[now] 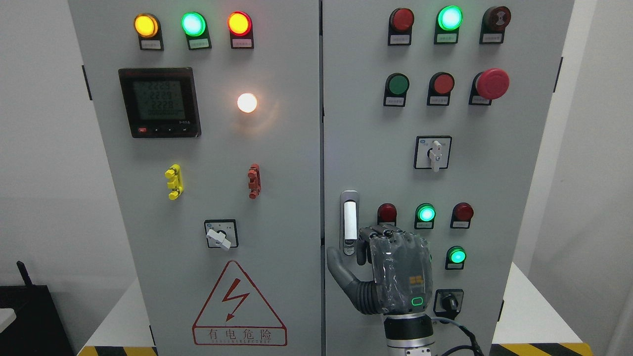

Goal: Release door handle

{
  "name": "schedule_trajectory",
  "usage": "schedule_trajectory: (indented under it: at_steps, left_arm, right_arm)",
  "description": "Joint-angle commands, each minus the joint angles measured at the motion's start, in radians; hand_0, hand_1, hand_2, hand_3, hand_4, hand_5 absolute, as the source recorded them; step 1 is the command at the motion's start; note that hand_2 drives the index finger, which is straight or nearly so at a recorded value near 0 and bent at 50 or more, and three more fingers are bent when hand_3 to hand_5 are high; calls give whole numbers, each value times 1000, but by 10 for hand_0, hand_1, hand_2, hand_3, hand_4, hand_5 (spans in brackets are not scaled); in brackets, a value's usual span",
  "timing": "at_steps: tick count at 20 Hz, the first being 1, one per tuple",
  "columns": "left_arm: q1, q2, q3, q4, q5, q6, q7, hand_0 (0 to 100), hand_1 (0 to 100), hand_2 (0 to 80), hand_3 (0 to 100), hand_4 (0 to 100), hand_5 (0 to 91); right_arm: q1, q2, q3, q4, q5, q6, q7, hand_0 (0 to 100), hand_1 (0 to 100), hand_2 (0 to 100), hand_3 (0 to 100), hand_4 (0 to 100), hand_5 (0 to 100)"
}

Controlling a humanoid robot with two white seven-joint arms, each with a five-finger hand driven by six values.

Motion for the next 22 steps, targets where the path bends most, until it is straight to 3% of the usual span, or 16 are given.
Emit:
schedule_trajectory:
  at_steps: [1,22]
  left_arm:
    - [0,0,-14,20,0,0,-1,120,389,0,0,0,0]
    - [0,0,-14,20,0,0,-1,120,389,0,0,0,0]
  right_arm:
    - [-24,2,-4,53,-5,0,-1,274,556,902,1000,943,997]
    - [-43,2,-15,68,-27,11,-1,316,583,905,1000,944,996]
